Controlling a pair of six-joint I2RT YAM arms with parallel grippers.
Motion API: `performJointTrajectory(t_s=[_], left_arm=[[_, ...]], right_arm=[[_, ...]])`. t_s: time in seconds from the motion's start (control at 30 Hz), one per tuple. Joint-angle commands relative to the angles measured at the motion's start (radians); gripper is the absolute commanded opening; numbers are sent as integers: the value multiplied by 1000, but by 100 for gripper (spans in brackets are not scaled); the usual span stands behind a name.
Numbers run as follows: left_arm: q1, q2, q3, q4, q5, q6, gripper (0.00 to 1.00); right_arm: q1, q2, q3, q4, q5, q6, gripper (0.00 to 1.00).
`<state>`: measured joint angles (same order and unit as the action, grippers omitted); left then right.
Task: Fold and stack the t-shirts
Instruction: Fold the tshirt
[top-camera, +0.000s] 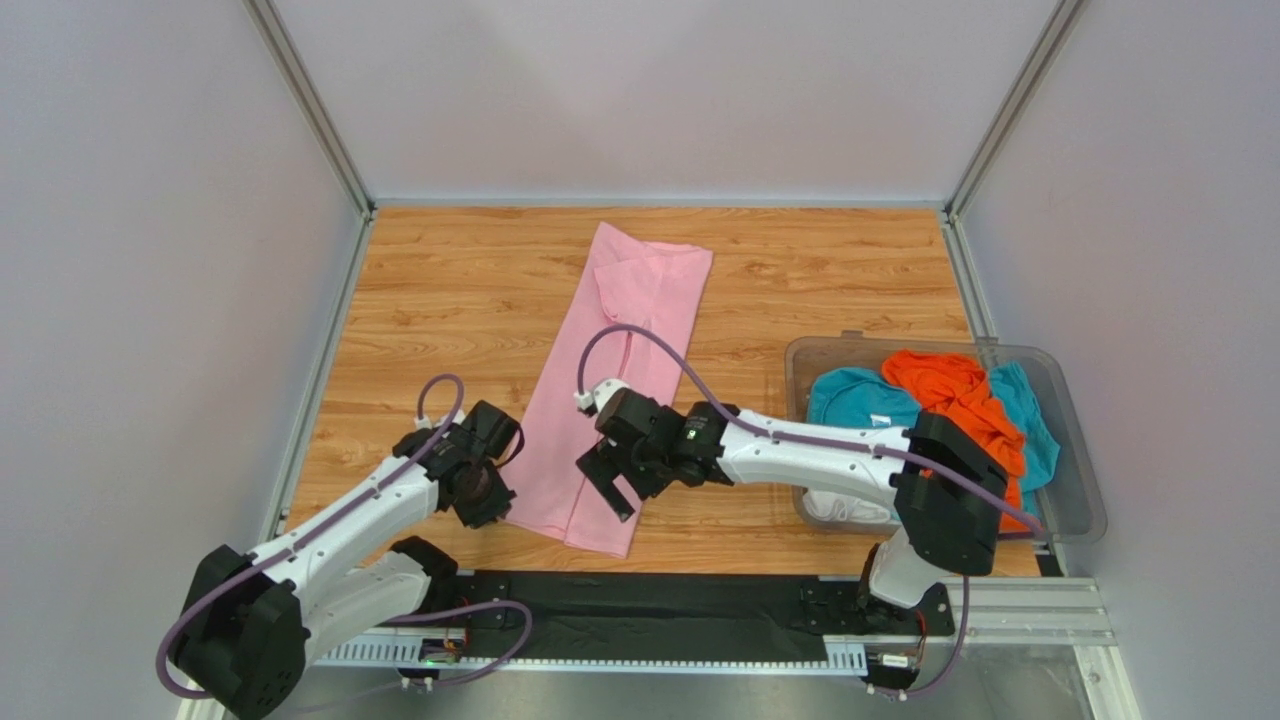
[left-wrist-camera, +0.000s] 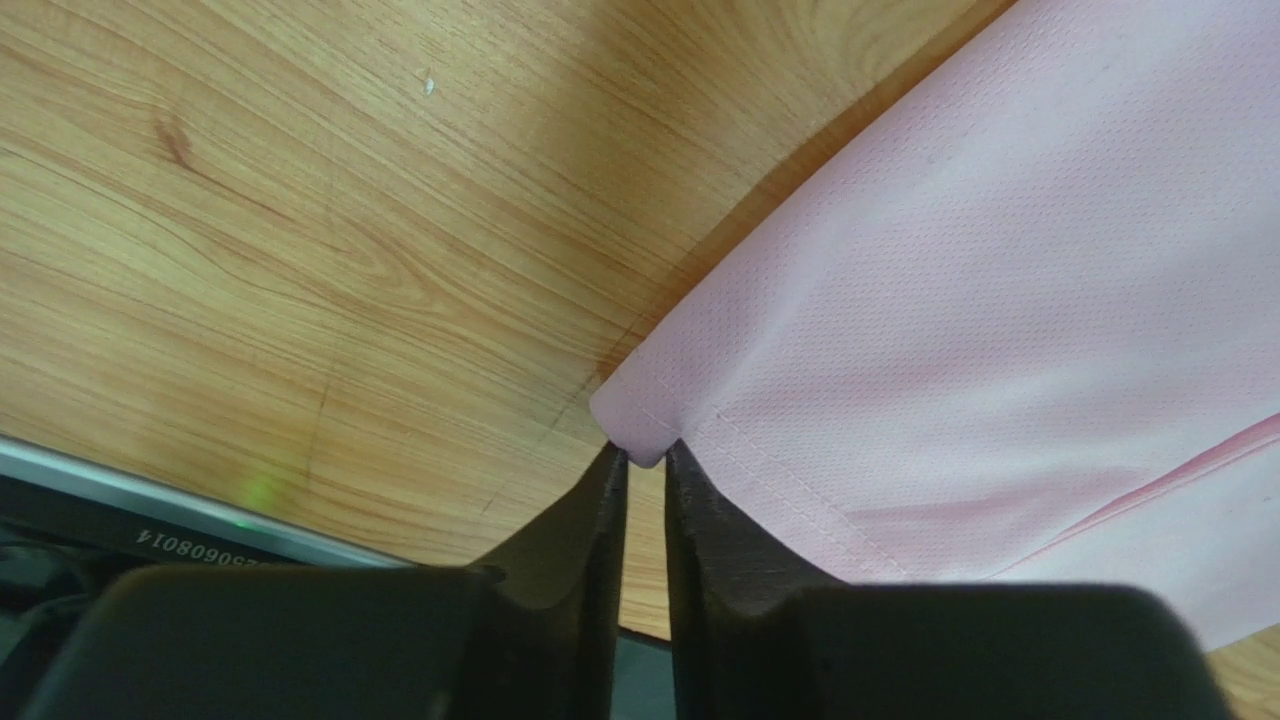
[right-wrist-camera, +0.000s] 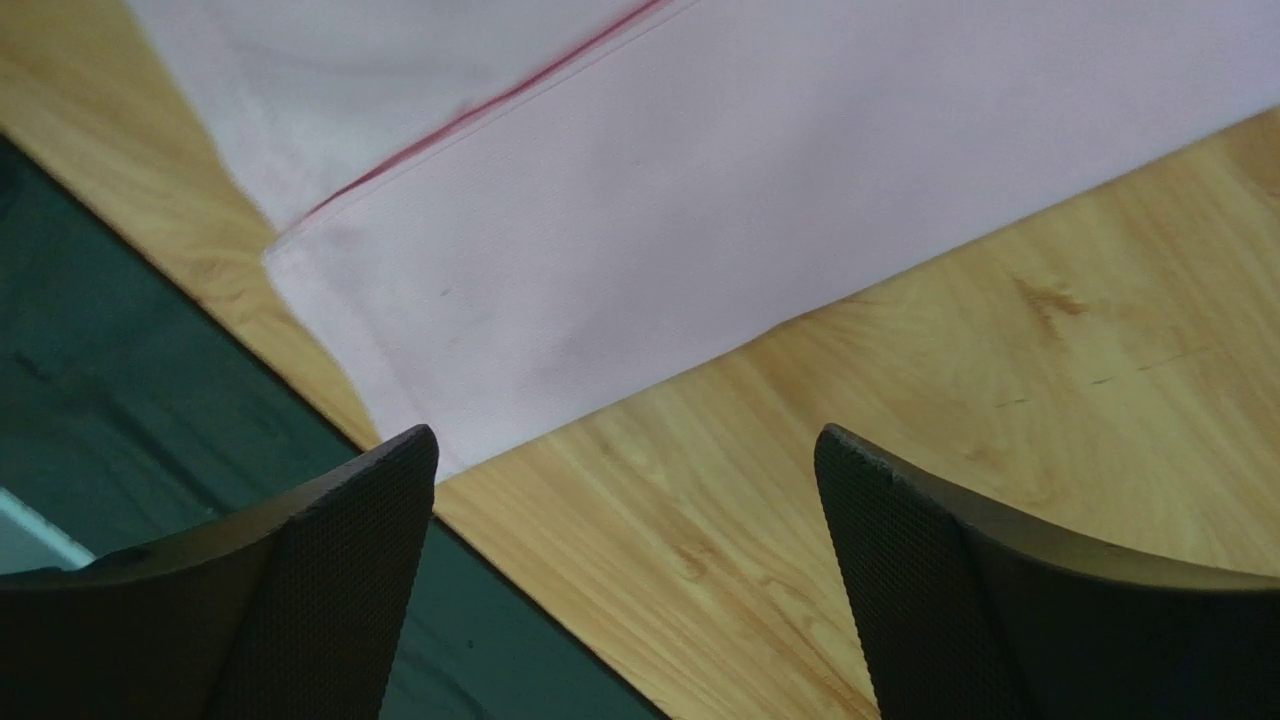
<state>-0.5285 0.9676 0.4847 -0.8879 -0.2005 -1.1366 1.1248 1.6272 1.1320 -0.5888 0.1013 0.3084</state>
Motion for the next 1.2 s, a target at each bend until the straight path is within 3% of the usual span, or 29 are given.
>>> performJointTrajectory(t_s=[0.0,0.17,0.4,0.57,0.63,0.77,0.87,1.0,1.17], left_arm=[[4,3,9,38,12,14,17],[4,26,11,55,19,28,0],[4,0,2,72,16,49,0],[4,-44,-21,86,21,66,0],[4,-61,-29,86,21,67,0],[4,-75,-34,96,22,77,0],[4,-73,-31,107,36,84,0],[4,-82,-23,106,49,97,0],[4,-115,3,139,59,147,0]], right_arm=[[76,-43,-32,75,-17,-37,95],[164,2,-81,197,-132,-74,93],[168,80,-98,236,-181,-86,76],[167,108,-129,245,-160,-89,71],[167,106,-146,251,-150,-81,60],[168,112,-167,257,-112,-65,54],[167,115,-169,259,-103,-49,42],[167,96,-161,254,-57,-32,13],[165,40,-141,231,-37,-8,6]])
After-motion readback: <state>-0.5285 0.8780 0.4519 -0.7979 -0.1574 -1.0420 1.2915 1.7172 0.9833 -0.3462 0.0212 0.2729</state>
